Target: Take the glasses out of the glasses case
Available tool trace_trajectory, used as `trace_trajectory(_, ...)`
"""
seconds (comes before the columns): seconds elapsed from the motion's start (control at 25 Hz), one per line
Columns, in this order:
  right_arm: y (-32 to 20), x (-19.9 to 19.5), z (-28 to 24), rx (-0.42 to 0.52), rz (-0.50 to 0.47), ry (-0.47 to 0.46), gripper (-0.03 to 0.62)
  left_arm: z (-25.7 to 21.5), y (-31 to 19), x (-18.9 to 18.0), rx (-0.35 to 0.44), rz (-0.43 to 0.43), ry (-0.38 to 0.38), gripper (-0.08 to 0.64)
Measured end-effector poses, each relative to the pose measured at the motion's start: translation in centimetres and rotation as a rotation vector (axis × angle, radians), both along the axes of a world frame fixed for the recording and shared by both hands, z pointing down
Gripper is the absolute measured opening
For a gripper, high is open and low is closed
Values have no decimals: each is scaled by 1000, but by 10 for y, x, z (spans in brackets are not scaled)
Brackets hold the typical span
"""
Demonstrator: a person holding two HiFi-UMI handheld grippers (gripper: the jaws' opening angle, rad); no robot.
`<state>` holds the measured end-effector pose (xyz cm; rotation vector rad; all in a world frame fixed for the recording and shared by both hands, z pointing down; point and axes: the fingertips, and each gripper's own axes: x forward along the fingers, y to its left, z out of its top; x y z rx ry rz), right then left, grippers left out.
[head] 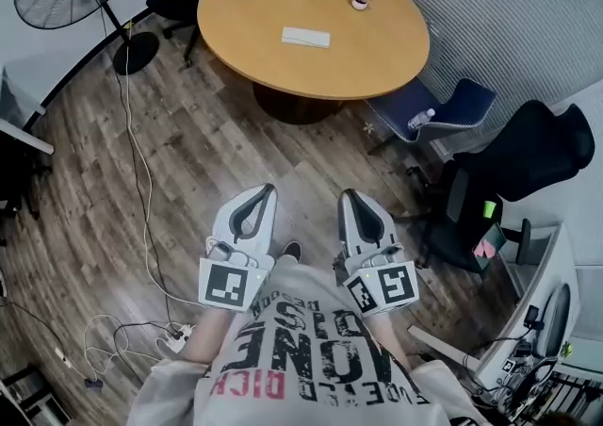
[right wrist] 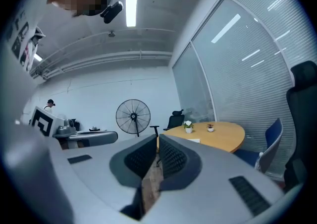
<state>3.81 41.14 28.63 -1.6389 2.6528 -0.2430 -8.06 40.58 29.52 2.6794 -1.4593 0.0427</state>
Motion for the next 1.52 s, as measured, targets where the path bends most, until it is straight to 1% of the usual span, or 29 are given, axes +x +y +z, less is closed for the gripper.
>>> trace_trajectory(0.48,1,13,-4,17,-3,1,21,-3,-1,15,10,10,-8,12)
trace_trajectory(0.68,-1,26,-1,19,-4,5,21,0,-4,30,13,19,-21,12)
trace_trajectory(0.84,-2,29,3,11,-14,13,21,6,-5,41,2,31,-44,15)
trace_trajectory(0.96,-3,30,4,6,-14,6,21,9,-6,44,-10,39,-43,20)
trace_trajectory(1.04,-5,30,5,0,-15,0,21,10,-9,43,-18,33,-39,41)
trace_trajectory(1.08,-7,31,5,-2,-14,-1,21,10,-12,43,-21,30,-38,61)
trace_trajectory(1.12,-10,31,5,-3,-12,-3,21,10,-15,41,-22,27,-36,64)
trace_trajectory(1.32,-28,27,8,-11,-2,-3,21,14,-36,32,-31,20,-25,64)
trace_trajectory(1.52,-66,19,10,-17,17,-1,21,19,-77,22,-41,31,-19,64)
